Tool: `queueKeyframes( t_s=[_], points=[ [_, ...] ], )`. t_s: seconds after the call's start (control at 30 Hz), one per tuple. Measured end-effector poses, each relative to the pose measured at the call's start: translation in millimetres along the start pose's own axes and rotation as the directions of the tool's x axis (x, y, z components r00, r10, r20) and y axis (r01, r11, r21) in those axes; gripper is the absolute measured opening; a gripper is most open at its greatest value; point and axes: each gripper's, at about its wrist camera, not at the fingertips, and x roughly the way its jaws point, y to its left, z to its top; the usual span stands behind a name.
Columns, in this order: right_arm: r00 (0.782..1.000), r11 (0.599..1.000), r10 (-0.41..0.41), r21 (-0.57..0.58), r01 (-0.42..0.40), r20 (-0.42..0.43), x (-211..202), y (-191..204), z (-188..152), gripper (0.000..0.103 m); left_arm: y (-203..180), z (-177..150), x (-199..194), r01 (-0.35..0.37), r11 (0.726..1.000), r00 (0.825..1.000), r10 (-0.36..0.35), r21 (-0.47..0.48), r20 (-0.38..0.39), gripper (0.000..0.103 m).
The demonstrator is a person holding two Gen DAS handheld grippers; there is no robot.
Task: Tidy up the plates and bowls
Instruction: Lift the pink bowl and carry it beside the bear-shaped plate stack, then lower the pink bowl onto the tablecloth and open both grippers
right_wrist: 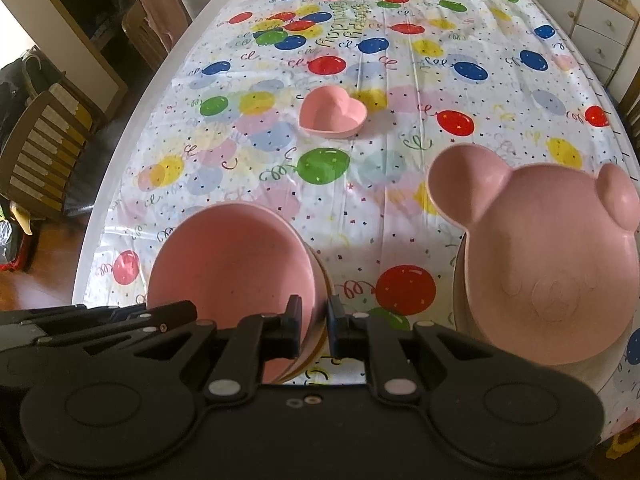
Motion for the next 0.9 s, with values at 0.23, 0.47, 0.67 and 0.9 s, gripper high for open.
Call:
queueKeyframes(
  t_s=[0.23,0.47,0.67,0.9],
  points=[
    [1.0,1.0,0.018,0.009,-0.018,0.002,-3,-3,3,0.021,0,2,-3,0.004,1.0,1.0,-0.004,0.004,0.011,0.011],
    [0.999,0.999,0.032,0.012,-0.032,0.021,-11,-8,11,0.024,0,7,-15,0.008,1.0,0.999,-0.009,0.023,0.039,0.011],
    [0.998,0.999,0.035,-0.005,-0.035,0.045,-21,-10,22,0.028,0,20,-29,0.016,0.999,0.996,-0.019,0.032,0.09,0.011],
    [0.994,0.999,0.042,-0.03,-0.039,0.097,-33,-14,43,0.032,-6,44,-36,0.033,0.999,0.989,-0.038,0.041,0.14,0.012]
  ],
)
